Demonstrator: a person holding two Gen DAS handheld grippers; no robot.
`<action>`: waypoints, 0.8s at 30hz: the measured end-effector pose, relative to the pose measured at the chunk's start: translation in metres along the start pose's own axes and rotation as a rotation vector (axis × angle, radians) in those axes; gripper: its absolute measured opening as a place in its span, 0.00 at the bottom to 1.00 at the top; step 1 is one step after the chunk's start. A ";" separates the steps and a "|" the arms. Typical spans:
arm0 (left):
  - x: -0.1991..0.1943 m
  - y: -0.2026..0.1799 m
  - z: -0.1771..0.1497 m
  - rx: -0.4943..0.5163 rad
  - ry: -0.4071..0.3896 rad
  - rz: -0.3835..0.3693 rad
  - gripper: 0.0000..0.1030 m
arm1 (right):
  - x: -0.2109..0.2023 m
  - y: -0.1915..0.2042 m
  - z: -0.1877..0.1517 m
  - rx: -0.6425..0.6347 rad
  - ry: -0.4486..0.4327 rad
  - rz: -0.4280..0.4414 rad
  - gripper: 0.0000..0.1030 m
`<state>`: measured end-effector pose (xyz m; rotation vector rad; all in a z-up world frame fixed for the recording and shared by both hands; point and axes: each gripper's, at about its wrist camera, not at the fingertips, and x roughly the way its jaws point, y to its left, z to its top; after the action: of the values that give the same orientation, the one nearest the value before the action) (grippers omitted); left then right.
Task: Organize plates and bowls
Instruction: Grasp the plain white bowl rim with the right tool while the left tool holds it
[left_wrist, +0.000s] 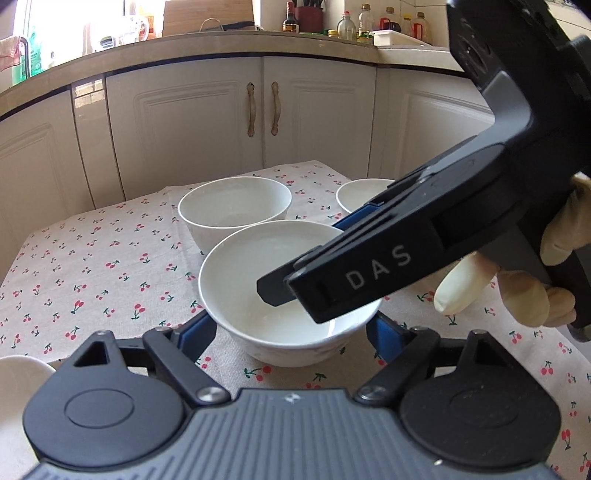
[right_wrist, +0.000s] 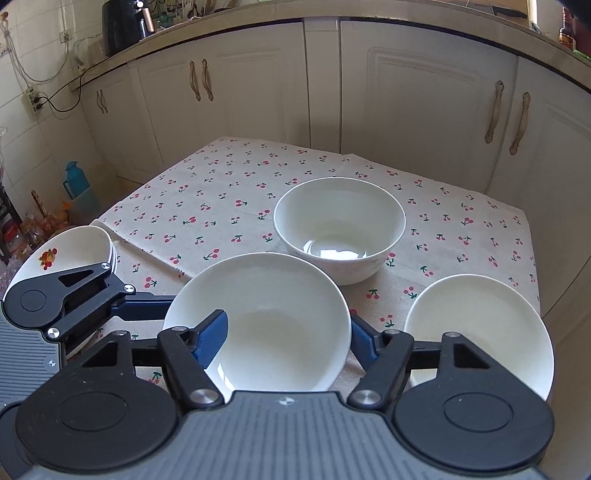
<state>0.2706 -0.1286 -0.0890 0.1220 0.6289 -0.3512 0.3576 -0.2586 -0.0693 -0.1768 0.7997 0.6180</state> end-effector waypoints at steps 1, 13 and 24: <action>-0.001 0.000 0.000 0.001 0.001 -0.003 0.85 | -0.001 0.000 0.000 0.004 0.000 0.001 0.73; -0.035 -0.002 -0.005 0.042 0.003 -0.053 0.85 | -0.039 0.031 -0.009 -0.001 -0.017 -0.027 0.73; -0.076 -0.008 -0.026 0.084 0.045 -0.139 0.85 | -0.079 0.070 -0.043 0.024 -0.020 -0.039 0.73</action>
<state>0.1960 -0.1092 -0.0642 0.1671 0.6695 -0.5109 0.2483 -0.2536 -0.0374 -0.1638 0.7821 0.5722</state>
